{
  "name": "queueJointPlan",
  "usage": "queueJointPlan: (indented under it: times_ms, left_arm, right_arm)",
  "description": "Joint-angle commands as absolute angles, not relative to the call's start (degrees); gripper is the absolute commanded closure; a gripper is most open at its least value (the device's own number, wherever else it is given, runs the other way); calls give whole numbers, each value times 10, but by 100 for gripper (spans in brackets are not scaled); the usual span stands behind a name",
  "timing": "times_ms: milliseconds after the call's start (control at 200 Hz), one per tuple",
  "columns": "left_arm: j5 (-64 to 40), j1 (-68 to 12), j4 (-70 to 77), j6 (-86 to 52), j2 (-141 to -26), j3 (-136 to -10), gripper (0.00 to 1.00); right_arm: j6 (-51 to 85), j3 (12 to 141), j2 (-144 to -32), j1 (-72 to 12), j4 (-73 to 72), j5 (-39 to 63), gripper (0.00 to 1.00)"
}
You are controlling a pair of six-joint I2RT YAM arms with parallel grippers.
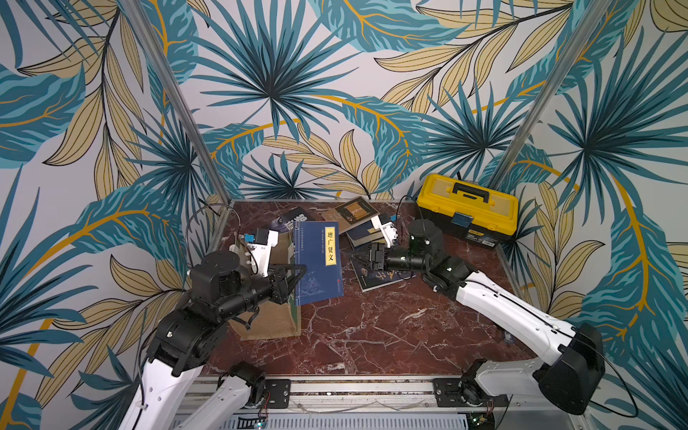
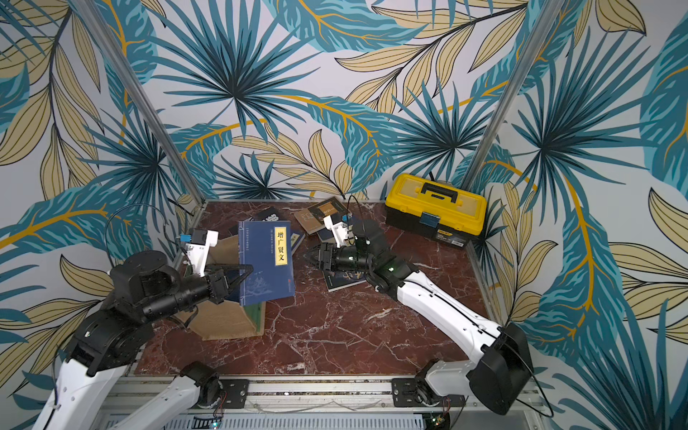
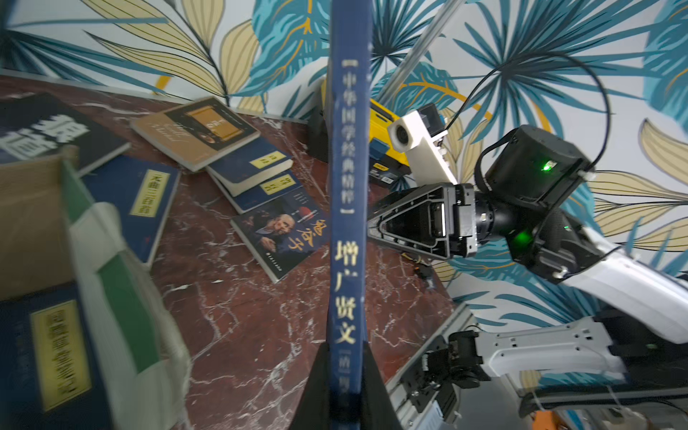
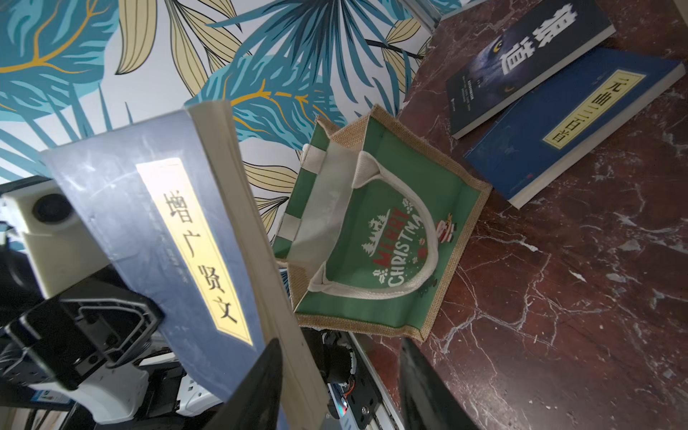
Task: Put the books into the canvas bag
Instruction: Pick up the book from the center of the board, then place the book in the canvas bag.
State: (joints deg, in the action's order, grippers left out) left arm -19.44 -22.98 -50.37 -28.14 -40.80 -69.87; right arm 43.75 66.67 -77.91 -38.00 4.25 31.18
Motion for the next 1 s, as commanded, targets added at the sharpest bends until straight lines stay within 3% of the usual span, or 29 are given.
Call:
queueJointPlan:
  times_ms: [0, 250, 461, 736, 997]
  left_arm:
    - [-78, -230, -575, -224, -378, -763, 100]
    - [102, -230, -596, -173, -292, -789, 100]
    - [189, -230, -596, -128, -251, -776, 100]
    - [162, -230, -596, -98, -297, -767, 100]
    - [144, -230, -595, -83, -379, -732, 100]
  right_arm:
    - [409, 710, -814, -398, 109, 262, 49]
    - [414, 848, -951, -447, 238, 162, 49]
    - [416, 963, -1054, -488, 271, 135, 49]
    - [419, 1069, -1142, -519, 277, 151, 48]
    - [408, 1065, -1130, -527, 277, 123, 48]
